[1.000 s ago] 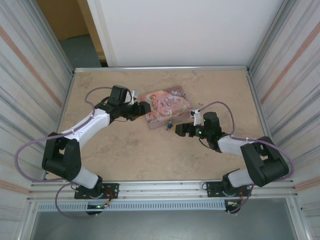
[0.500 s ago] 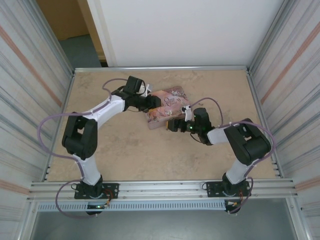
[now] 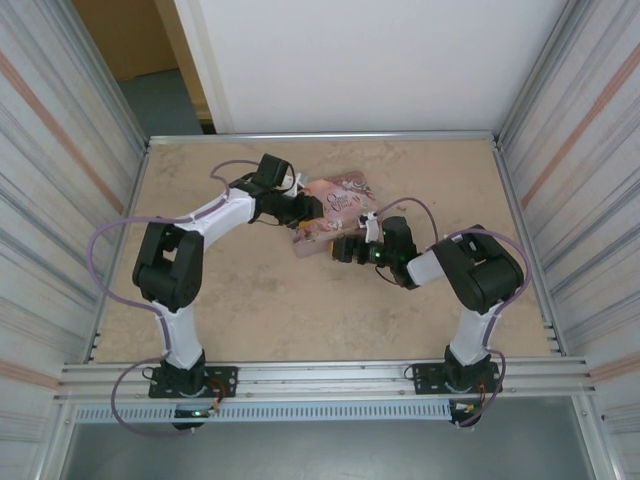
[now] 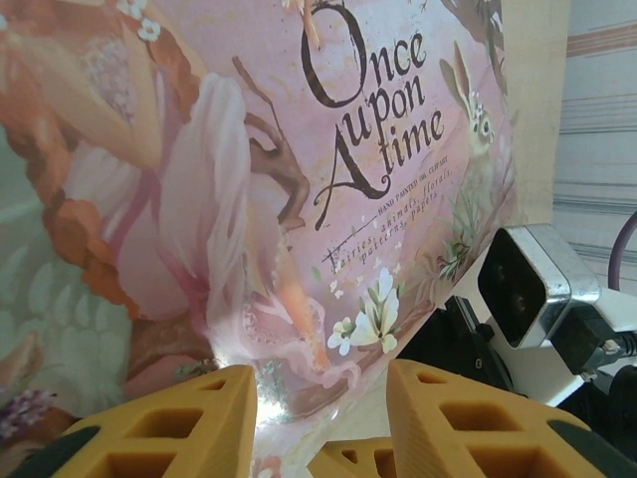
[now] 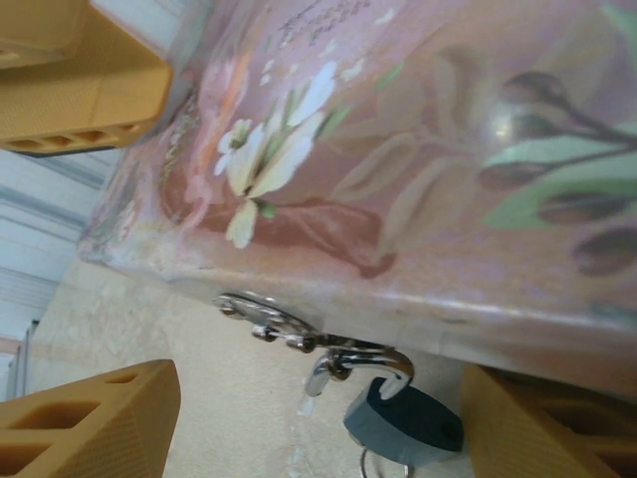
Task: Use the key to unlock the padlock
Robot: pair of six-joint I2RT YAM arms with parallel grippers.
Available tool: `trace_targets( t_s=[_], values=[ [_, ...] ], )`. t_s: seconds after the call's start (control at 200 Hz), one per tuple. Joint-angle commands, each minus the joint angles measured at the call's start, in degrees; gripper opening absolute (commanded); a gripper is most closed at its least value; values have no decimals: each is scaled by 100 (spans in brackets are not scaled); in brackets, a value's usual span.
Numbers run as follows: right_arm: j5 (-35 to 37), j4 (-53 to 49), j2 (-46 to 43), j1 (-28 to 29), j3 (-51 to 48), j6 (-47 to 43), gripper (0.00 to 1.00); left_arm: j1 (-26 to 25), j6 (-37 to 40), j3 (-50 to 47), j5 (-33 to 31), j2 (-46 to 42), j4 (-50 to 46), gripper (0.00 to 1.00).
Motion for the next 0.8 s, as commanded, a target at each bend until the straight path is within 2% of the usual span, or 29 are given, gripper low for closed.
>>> trace_targets(
  t_s=[0.0,0.411,0.797],
  values=[
    [-322,530,135,61,169,140,69,7,119,2,-36,96,-96,38],
    [-805,1102,343,66,115,153,54,7,68,-159,-78,122,4,38],
    [-753,765,309,39,37,-53,38,7,48,-176,-112,96,23,38]
  ],
)
